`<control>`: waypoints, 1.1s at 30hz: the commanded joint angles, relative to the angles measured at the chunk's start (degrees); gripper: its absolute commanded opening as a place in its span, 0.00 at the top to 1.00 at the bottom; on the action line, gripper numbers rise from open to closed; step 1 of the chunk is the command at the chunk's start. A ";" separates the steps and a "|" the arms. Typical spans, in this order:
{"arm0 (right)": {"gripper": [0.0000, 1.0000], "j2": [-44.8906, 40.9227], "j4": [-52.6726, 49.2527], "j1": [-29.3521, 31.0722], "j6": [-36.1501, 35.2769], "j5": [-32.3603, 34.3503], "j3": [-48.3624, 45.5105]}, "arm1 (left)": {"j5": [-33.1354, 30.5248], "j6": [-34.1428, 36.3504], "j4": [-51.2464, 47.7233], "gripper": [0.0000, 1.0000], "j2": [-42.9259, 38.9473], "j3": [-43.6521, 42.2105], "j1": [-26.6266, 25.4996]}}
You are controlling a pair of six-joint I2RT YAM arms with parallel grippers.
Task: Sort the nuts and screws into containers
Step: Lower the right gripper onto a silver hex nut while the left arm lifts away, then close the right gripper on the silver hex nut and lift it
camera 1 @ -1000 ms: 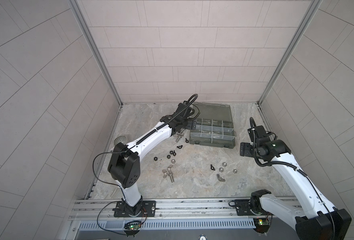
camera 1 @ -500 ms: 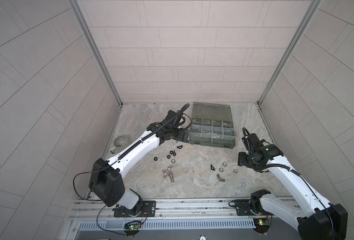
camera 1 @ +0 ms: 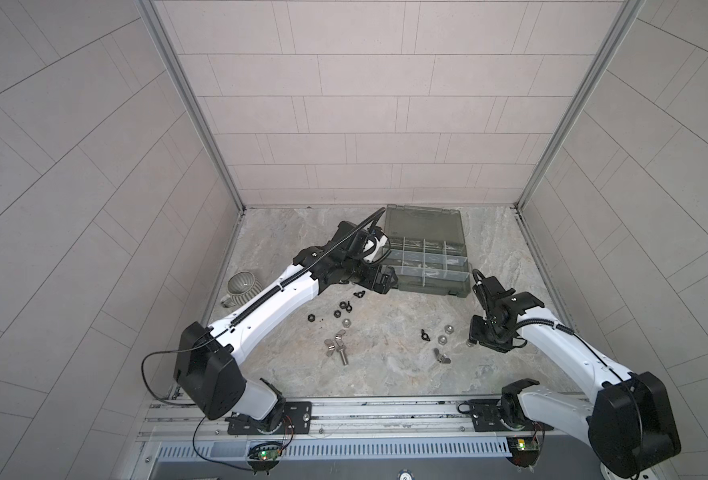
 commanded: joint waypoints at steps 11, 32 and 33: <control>0.53 7.07 6.00 0.45 0.57 0.33 -1.11 | 3.28 2.65 -1.36 0.00 -0.27 3.57 -4.14; 0.68 12.36 9.84 0.37 -0.97 -0.65 -2.06 | 1.74 3.37 -2.27 0.00 0.78 5.07 -4.15; 0.67 12.30 9.89 0.37 -0.90 -0.84 -2.15 | 1.76 3.46 -2.42 0.00 0.83 5.07 -4.13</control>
